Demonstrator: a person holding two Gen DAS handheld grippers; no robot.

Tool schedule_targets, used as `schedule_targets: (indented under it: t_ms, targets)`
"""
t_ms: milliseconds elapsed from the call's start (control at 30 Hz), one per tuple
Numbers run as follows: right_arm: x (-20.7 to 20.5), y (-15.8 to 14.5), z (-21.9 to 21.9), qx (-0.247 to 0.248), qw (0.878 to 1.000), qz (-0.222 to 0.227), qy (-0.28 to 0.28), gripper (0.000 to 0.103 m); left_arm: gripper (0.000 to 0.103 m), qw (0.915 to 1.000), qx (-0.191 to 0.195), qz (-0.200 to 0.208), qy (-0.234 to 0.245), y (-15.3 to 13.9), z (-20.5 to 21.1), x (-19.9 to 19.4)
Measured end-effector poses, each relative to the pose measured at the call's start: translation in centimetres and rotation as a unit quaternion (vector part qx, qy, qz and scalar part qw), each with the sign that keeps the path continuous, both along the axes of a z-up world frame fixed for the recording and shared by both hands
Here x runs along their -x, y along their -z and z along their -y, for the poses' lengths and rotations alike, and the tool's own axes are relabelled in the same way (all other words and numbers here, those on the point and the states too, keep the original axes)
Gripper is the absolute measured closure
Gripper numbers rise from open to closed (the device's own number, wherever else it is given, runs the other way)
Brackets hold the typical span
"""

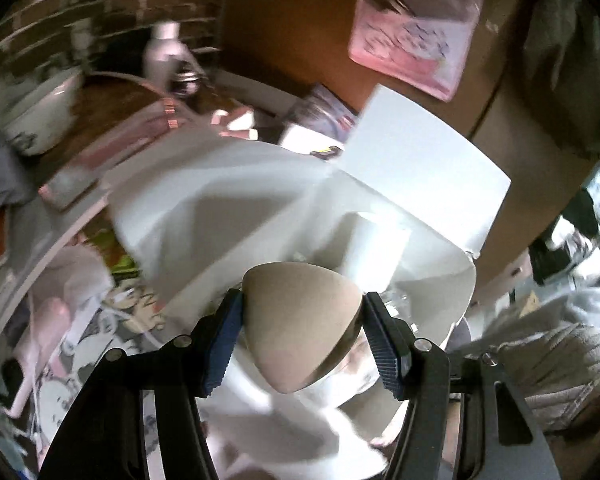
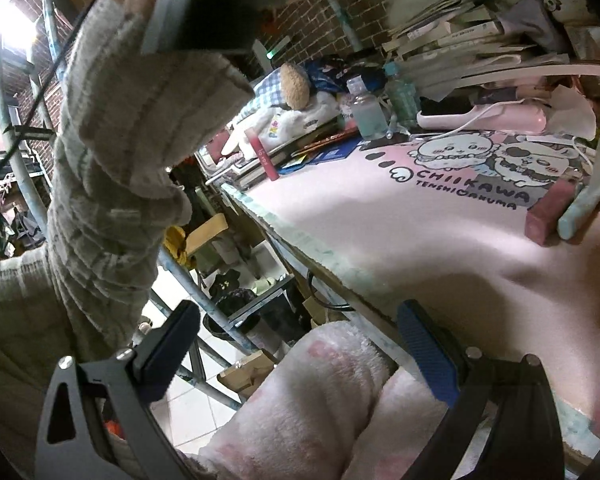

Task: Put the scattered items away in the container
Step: 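Carry the beige sponge into the white box and open the left tool, then withdraw the left tool from the box back over the desk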

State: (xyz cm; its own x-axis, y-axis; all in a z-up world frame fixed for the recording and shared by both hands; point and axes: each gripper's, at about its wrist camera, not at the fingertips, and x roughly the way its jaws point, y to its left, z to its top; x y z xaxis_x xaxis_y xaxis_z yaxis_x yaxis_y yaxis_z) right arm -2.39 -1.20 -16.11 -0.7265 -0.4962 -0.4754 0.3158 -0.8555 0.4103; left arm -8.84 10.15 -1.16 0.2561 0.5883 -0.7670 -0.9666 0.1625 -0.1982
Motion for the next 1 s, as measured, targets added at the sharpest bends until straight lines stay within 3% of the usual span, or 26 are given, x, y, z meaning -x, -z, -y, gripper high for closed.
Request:
schedule_targets:
  t_ms: [300, 433, 533, 733, 1000]
  targets:
    - [-0.3, -0.1, -0.5, 0.002, 1.0, -0.003, 0.006, 0.004, 0.046, 0.9991, 0.025, -0.028, 0.02, 0.8, -2.7, -2.5]
    - [-0.3, -0.2, -0.6, -0.002, 1.0, -0.003, 0.013, 0.004, 0.039, 0.9991, 0.024, -0.03, 0.02, 0.9, -2.5, -2.7]
    - [-0.2, -0.3, -0.5, -0.005, 1.0, -0.003, 0.016, 0.004, 0.018, 0.9995, 0.007, -0.029, 0.009, 0.2, -1.9, -2.2]
    - [-0.1, -0.3, -0.2, -0.012, 1.0, 0.0, 0.029, 0.004, 0.0, 0.9994, -0.033, -0.01, -0.001, -1.8, 0.6, -1.5]
    - [0.5, -0.7, -0.3, -0.011, 0.998, 0.006, 0.069, 0.004, 0.0, 0.9945, -0.089, -0.023, -0.05, -3.5, 5.5, 0.4]
